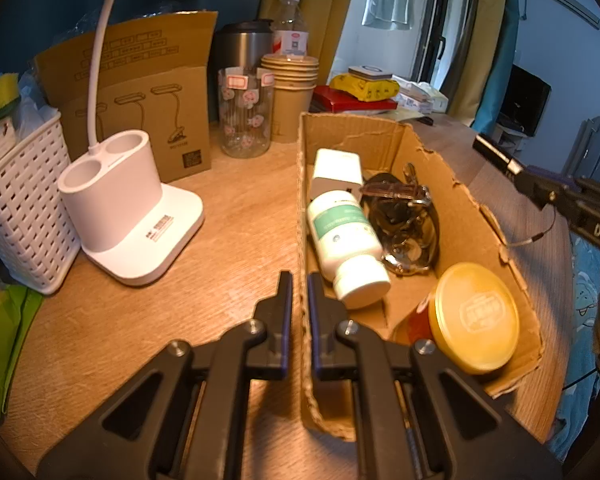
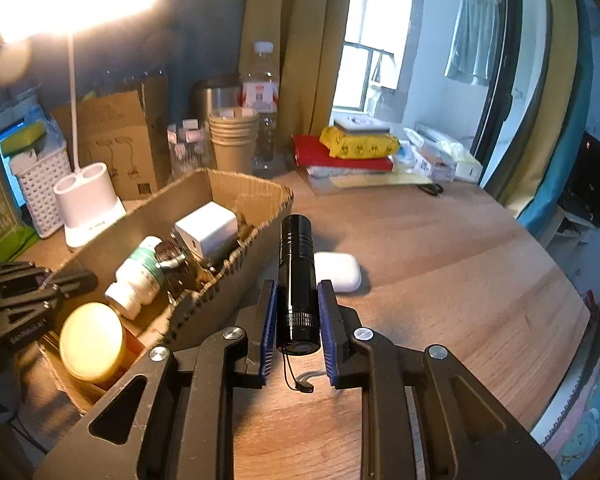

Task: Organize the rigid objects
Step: 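Lift the flashlight with the right gripper over the box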

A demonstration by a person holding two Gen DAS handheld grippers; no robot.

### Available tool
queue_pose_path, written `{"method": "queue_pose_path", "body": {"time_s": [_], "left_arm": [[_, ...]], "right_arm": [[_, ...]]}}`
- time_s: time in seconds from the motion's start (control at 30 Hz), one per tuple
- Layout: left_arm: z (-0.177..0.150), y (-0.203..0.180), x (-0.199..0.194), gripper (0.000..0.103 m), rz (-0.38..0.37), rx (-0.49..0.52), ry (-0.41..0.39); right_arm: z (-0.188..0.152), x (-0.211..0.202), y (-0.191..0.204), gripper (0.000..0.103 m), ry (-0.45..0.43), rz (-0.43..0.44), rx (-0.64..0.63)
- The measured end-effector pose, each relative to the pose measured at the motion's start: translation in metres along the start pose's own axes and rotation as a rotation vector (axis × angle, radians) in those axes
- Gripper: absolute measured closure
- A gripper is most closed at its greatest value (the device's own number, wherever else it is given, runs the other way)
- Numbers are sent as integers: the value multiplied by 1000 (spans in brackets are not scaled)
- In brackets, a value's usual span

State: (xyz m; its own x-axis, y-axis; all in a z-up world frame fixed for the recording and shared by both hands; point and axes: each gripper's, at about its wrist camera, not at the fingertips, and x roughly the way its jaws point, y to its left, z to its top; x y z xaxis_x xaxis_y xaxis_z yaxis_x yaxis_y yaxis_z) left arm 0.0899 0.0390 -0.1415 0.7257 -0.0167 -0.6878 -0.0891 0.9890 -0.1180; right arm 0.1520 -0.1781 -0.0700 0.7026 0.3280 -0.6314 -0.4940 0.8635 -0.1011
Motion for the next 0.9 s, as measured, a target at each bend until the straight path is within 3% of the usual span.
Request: {"method": "queue_pose_path", "body": {"time_s": [0.9], "left_arm": [[-1, -1, 0, 96, 1, 0, -1]], "right_arm": [[49, -29, 31, 81, -128, 46, -63]]}}
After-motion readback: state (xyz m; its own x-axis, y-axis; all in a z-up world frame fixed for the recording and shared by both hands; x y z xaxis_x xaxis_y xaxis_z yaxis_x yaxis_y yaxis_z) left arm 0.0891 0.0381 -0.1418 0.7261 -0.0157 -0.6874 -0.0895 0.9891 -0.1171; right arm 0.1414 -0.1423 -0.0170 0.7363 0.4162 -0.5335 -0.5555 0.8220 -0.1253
